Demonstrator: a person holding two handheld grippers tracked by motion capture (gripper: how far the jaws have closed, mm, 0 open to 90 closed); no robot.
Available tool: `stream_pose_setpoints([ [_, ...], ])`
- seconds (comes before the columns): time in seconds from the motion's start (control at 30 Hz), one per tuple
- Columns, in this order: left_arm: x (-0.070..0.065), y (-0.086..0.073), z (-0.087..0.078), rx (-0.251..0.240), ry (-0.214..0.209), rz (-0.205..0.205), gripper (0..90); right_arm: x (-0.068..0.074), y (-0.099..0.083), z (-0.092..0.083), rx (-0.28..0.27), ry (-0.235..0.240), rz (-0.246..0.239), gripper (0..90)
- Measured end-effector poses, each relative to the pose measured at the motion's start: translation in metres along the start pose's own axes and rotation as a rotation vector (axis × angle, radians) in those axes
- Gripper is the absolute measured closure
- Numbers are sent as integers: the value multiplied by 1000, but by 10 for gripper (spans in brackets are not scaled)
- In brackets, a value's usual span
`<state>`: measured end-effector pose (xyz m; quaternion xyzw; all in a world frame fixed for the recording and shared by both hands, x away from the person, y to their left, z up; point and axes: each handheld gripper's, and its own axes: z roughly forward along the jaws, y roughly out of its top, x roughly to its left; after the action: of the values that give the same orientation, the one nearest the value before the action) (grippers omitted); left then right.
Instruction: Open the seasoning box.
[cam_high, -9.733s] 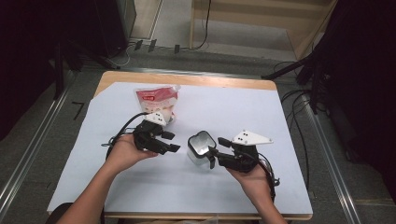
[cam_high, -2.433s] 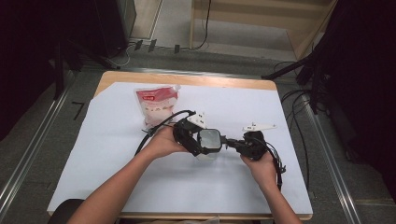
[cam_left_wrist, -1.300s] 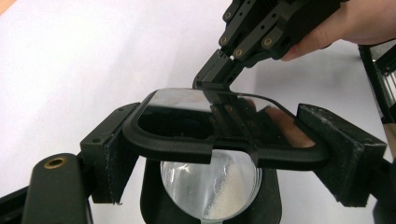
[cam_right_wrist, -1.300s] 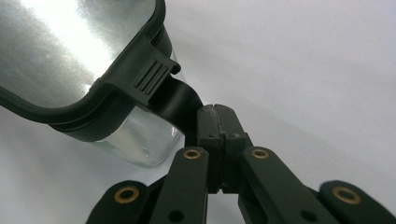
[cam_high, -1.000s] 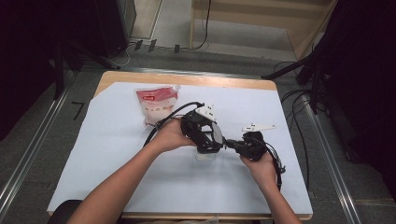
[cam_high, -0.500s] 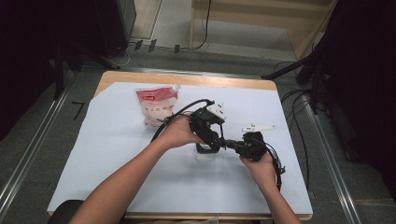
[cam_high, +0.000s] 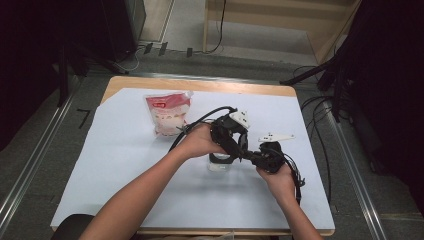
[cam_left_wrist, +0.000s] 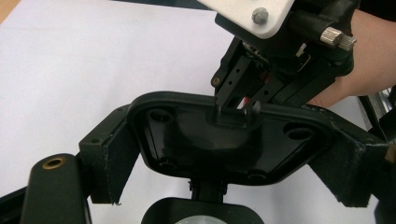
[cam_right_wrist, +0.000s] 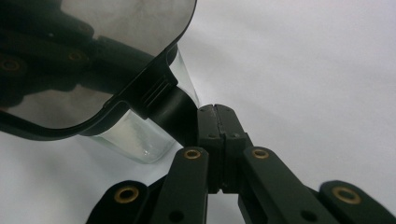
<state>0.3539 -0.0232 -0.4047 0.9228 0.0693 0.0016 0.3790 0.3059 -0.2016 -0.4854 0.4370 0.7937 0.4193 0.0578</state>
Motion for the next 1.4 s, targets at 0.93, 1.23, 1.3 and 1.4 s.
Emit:
stream_pose_setpoints([
  [0.93,-2,-7,-16,-26,-38,-3,113,-6,3,-9,-24,24,4,853],
  [1.23,0,-24,-41,-39,-19,-34,148,-5,2,-21,-30,26,-14,734],
  [1.3,0,-27,-44,-28,1,-60,162,-1,0,-24,-22,16,-27,700],
  [1.4,4,-34,-51,-19,13,-106,183,3,-2,-29,-13,16,-38,678],
])
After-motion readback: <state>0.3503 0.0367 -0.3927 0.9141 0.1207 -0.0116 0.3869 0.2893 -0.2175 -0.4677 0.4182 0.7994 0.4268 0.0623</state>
